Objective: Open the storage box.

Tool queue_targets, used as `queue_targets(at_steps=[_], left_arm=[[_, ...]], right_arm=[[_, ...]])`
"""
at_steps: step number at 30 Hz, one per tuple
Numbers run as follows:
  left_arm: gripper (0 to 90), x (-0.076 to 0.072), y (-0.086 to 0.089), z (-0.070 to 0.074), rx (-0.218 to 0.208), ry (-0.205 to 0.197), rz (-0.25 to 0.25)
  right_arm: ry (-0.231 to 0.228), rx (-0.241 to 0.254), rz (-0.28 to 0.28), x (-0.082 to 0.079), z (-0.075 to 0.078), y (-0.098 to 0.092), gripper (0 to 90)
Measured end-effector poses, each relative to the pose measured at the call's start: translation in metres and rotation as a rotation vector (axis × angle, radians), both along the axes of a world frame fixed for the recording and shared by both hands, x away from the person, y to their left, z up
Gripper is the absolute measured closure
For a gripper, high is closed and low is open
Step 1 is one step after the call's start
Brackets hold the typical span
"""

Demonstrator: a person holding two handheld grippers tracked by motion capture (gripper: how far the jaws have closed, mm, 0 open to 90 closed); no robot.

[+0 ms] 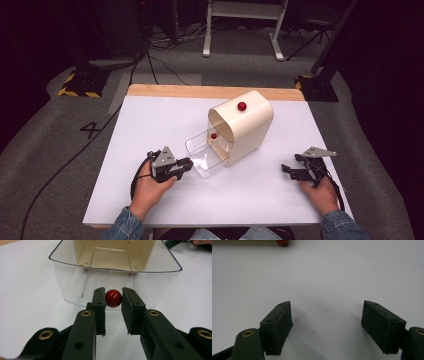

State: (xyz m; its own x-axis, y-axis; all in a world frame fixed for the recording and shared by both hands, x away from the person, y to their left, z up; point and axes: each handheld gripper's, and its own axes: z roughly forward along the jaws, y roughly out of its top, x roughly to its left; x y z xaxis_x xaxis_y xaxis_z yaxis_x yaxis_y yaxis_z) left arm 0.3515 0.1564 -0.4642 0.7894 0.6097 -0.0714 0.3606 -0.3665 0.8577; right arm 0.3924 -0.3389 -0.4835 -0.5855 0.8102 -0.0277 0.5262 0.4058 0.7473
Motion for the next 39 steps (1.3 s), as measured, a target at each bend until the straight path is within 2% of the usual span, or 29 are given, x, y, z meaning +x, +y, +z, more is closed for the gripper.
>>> queue_targets(at_steps=[4,7,10,13,15,19,25,28,35,39], left_arm=[[73.3,0.0,0.002,-0.006,0.017,0.03,-0.005],[72.8,0.0,0.003,-0.008,0.033,0.035,-0.005],[66.4,-0.001,0.004,-0.009,0.024,0.048,-0.008],[59.6,-0.002,0.004,-0.008,0.026,0.044,-0.007],[56.0,-0.004,0.006,-0.006,0.012,0.048,-0.005],[52.9,-0.006,0.01,0.002,0.017,0.05,0.001],[51.7,-0.007,0.015,0.023,-0.009,0.017,0.017],[51.0,-0.005,0.015,0.03,-0.003,-0.004,0.017],[50.0,0.002,0.009,0.054,-0.022,-0.044,0.011],[48.2,0.006,0.001,0.065,-0.051,-0.061,-0.005]], right_arm=[[0.0,0.0,0.0,0.0,0.0,0.0,24.8],[0.0,0.0,0.0,0.0,0.0,0.0,24.8],[0.0,0.0,0.0,0.0,0.0,0.0,24.8],[0.0,0.0,0.0,0.0,0.0,0.0,24.8],[0.0,0.0,0.0,0.0,0.0,0.0,24.8],[0.0,0.0,0.0,0.0,0.0,0.0,24.8],[0.0,0.0,0.0,0.0,0.0,0.0,24.8],[0.0,0.0,0.0,0.0,0.0,0.0,24.8],[0.0,0.001,0.0,0.0,0.0,0.0,24.8],[0.0,0.0,0.0,0.0,0.0,0.0,24.8]])
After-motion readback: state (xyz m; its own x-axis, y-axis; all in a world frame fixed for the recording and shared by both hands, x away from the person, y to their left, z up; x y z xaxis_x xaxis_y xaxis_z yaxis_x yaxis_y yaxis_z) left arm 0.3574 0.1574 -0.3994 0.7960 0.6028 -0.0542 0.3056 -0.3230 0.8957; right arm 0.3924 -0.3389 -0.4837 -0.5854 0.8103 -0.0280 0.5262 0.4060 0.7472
